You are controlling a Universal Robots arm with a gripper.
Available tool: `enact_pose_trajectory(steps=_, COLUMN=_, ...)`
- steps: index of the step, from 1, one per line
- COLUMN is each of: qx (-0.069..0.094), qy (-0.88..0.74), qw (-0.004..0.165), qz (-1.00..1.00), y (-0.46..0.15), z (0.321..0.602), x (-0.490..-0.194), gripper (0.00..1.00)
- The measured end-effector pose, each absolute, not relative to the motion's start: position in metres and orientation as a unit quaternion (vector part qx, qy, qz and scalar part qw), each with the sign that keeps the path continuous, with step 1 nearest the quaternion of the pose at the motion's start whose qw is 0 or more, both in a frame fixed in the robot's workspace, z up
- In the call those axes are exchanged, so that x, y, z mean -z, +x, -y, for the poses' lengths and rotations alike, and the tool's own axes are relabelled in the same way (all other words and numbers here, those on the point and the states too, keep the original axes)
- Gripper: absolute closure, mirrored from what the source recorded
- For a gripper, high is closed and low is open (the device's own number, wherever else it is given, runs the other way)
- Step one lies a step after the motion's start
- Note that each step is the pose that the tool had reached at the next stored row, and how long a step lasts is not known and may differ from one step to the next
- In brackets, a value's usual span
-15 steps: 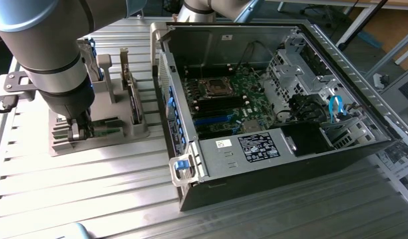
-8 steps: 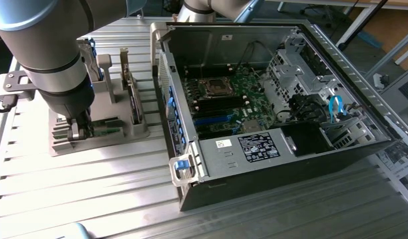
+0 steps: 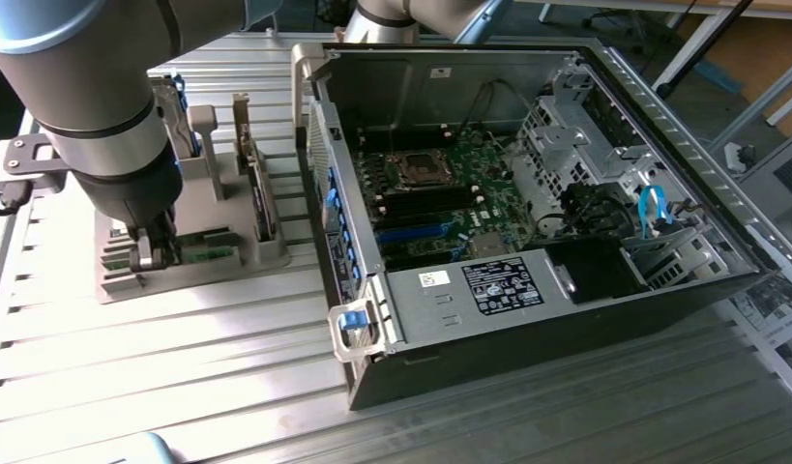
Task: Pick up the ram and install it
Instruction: 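Pick up the ram and move it above insertion slot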
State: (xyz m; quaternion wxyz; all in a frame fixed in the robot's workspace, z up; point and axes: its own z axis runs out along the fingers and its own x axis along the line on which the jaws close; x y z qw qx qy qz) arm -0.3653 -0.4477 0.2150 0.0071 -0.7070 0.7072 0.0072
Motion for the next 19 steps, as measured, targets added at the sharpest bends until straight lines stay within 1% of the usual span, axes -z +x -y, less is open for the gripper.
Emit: enact_pose_trajectory(steps=19, qx=-0.007, qy=-0.707, qw=0.007, qz=-0.707, y=-0.3653, z=0.4477, x=-0.2229, gripper=0.86)
